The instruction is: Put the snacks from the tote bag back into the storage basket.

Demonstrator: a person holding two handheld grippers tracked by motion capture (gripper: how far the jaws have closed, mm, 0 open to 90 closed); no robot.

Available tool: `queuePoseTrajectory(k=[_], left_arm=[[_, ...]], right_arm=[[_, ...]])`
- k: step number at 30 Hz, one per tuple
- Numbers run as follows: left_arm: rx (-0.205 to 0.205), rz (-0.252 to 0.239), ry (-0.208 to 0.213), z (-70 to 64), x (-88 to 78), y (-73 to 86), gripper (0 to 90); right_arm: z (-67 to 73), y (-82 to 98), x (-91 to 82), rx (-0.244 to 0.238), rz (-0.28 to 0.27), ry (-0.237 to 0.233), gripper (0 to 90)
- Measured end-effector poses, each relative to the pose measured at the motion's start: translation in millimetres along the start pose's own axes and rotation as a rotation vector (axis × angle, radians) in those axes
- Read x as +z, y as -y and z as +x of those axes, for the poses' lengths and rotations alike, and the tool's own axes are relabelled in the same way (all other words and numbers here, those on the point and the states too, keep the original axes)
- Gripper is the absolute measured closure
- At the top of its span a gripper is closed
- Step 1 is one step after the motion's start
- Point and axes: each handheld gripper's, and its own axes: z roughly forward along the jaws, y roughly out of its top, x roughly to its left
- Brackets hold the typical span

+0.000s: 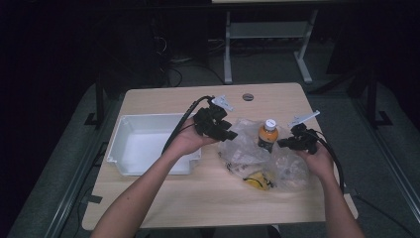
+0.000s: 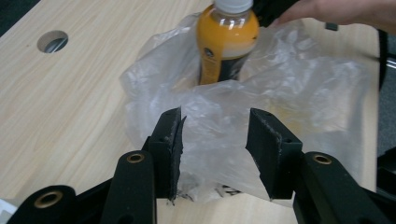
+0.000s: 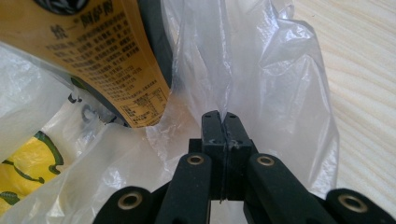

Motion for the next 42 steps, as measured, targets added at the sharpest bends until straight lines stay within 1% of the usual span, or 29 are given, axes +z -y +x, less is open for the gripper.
queuePoseTrajectory(k=[1, 3, 5, 6, 8, 9, 11, 14, 18, 22, 23, 24, 27, 28, 29, 31, 32, 34, 36, 38, 39, 40, 41, 42], left_arm=[[0.008, 0.002, 0.002, -1.5, -1.1, -0.2, 54.8], [0.010, -0.006, 0.006, -7.6, -2.9, -0.6, 54.4], [0.011, -0.012, 0.019, -12.3, -3.9, -0.4, 54.3], [0.013, -0.013, 0.032, -14.1, -4.2, -0.3, 53.9], [0.016, -0.006, 0.046, -17.9, -4.3, 0.1, 53.4], [0.022, -0.006, 0.051, -18.8, -4.6, 0.3, 53.0], [0.016, -0.015, 0.063, -21.4, -4.5, 0.9, 52.8], [0.028, -0.014, 0.069, -23.3, -4.2, 1.2, 51.6], [0.030, -0.009, 0.081, -25.9, 2.9, 2.3, 48.4], [0.037, 0.002, 0.094, -28.3, 16.9, 5.8, 45.9], [0.030, 0.003, 0.102, -29.5, 22.9, 7.6, 45.6], [0.034, 0.012, 0.101, -30.6, 27.6, 8.7, 45.3], [0.045, 0.018, 0.095, -33.3, 45.2, 13.3, 44.2], [0.043, 0.020, 0.090, -33.8, 49.0, 14.1, 43.7], [0.052, 0.026, 0.078, -33.4, 53.6, 14.9, 43.3], [0.036, 0.022, 0.078, -32.2, 62.6, 15.7, 42.4], [0.042, 0.023, 0.069, -31.2, 65.5, 15.5, 42.4], [0.029, 0.014, 0.054, -30.0, 73.8, 15.1, 42.4], [0.034, -0.002, 0.030, -26.5, 78.5, 13.1, 42.0], [0.006, -0.020, 0.027, -24.1, 83.2, 10.4, 42.0], [0.015, -0.019, 0.021, -22.6, 85.0, 8.9, 42.0], [0.008, -0.016, 0.023, -21.9, 86.9, 7.6, 42.0], [0.007, -0.025, 0.016, -21.0, 89.2, 6.4, 42.0], [0.003, -0.024, 0.012, -19.8, 90.7, 5.6, 42.0]], right_arm=[[0.1, -0.1, -0.1, 0.000, 0.000, 0.000, 89.6], [0.1, -0.2, 0.0, -0.003, -0.001, 0.003, 89.6], [0.3, -0.4, -0.2, -0.001, -0.001, 0.005, 89.6], [0.5, -0.5, -0.2, 0.000, 0.000, 0.006, 89.5], [0.5, -0.6, 0.0, -0.001, 0.000, 0.008, 89.5], [0.6, -0.7, 0.3, -0.002, 0.002, 0.009, 89.5], [0.8, -0.7, 0.8, -0.001, 0.004, 0.011, 89.4], [0.7, -0.7, 1.2, 0.000, 0.008, 0.012, 89.3], [0.7, -0.9, 0.8, 0.000, 0.004, 0.017, 88.8], [-0.5, -0.3, -0.8, 0.001, 0.000, 0.020, 87.7], [-0.9, 0.0, -1.2, 0.002, 0.004, 0.021, 87.5], [-1.0, 0.5, -1.1, 0.008, 0.005, 0.017, 87.4], [-1.9, 1.6, -0.9, 0.009, 0.006, 0.014, 86.6], [-1.9, 1.7, -0.9, 0.009, 0.008, 0.012, 86.1], [-1.9, 1.6, -0.9, 0.009, 0.009, 0.012, 85.9], [-1.5, 1.5, -0.9, 0.007, 0.009, 0.010, 85.4], [-1.4, 1.5, -1.0, 0.004, 0.010, 0.009, 85.2], [-1.6, 1.7, -1.2, -0.004, 0.012, 0.007, 84.3], [-1.5, 2.2, -1.3, -0.003, 0.018, -0.003, 82.8], [0.2, 2.2, -1.5, 0.000, 0.028, -0.004, 81.9], [0.0, 2.4, -1.4, -0.012, 0.028, -0.005, 81.5], [1.2, 1.9, -2.0, -0.006, 0.031, -0.008, 81.1], [1.7, 1.7, -2.7, -0.008, 0.031, -0.005, 80.8], [2.2, 1.4, -3.6, -0.006, 0.028, -0.006, 80.5]])
